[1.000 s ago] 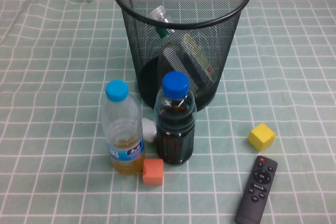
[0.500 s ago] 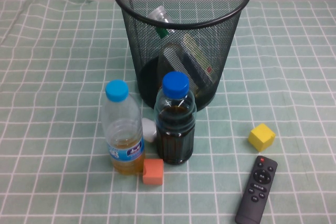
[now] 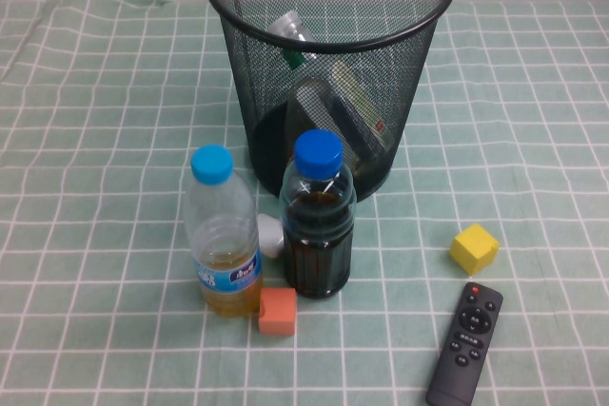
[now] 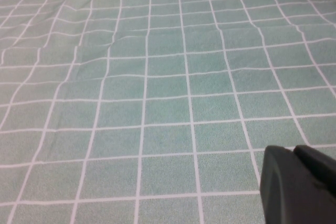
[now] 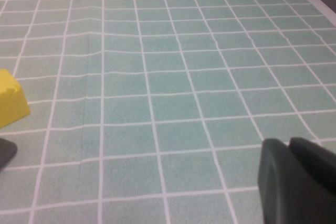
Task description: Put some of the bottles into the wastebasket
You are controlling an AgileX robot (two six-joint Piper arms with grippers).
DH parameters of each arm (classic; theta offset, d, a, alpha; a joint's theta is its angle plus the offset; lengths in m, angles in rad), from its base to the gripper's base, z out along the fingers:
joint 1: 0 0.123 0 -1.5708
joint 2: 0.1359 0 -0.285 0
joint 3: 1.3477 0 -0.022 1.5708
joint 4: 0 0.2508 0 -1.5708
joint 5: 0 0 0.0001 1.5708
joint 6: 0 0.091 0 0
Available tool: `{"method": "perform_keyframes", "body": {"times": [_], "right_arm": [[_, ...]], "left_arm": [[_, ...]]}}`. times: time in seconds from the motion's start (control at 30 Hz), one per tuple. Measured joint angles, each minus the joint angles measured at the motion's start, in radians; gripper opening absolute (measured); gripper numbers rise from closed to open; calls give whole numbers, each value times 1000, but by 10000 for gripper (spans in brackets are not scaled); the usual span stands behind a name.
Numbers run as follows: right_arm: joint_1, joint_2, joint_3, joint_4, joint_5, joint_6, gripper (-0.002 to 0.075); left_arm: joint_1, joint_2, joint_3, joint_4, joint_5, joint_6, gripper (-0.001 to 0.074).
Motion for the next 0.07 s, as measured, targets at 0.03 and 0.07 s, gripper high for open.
{"method": "perform_keyframes", "body": {"times": [0.03, 0.07], "right_arm": [[0, 0, 0, 0, 0, 0, -8], [0, 0, 0, 0, 0, 0, -8]], "left_arm": [[0, 0, 0, 0, 0, 0, -4], [0, 0, 0, 0, 0, 0, -4]]}}
